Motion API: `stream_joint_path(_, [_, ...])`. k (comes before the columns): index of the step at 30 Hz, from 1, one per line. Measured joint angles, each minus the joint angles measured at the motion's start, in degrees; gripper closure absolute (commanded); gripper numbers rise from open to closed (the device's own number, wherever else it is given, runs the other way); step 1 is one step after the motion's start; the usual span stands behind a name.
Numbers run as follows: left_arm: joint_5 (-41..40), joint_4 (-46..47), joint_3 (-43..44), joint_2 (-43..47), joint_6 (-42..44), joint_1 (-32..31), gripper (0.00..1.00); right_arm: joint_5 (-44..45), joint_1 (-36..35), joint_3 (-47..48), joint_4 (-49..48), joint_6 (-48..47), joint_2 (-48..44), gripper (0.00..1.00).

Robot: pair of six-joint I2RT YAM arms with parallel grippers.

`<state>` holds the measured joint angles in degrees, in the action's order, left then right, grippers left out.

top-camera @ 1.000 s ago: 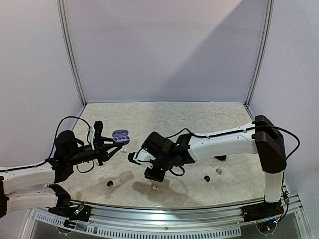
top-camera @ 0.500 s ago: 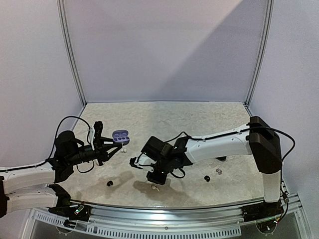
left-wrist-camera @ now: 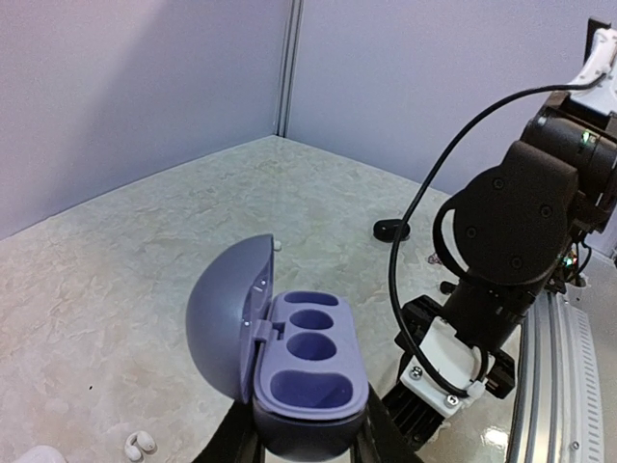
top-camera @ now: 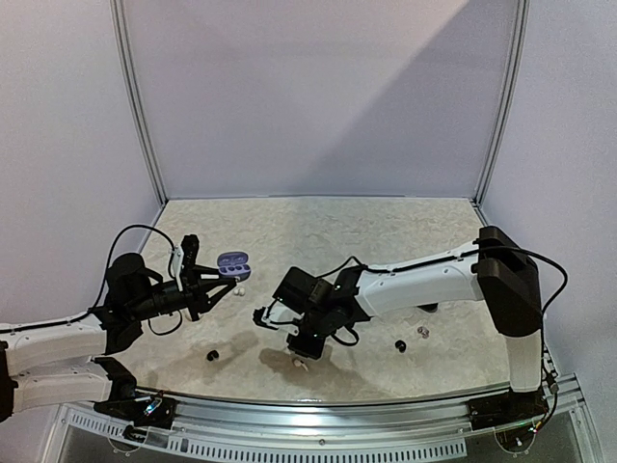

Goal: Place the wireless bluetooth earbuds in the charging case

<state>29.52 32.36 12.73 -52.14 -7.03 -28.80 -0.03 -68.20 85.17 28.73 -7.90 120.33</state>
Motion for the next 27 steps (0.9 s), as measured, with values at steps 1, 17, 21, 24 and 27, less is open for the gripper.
stream_joint_path(1, [0.0, 0.0, 0.0, 0.0, -0.02, 0.0, 1.0, 0.2, 0.0, 0.17, 0.02, -0.13, 0.0, 0.91])
stream_joint_path(17, [3.32, 0.02, 0.0, 0.0, 2.29, 0.0, 1.0, 5.77, 0.85, 1.51, 7.93, -0.28, -7.78, 1.0])
stream_joint_path(21, [5.51, 0.07, 0.0, 0.0, 3.82, -0.04, 1.0, 10.51, 4.22, 1.53, 8.74, 1.14, -17.68, 1.0])
stream_joint_path(24, [7.06, 0.04, 0.0, 0.0, 4.79, -0.35, 1.0, 14.12, 7.54, 3.19, 7.19, 3.04, -23.78, 1.0])
stream_joint_path(27, [8.96, -0.02, 0.04, 0.02, 5.53, -0.76, 1.0, 12.74, 9.07, 6.84, 2.82, 3.98, -26.27, 1.0])
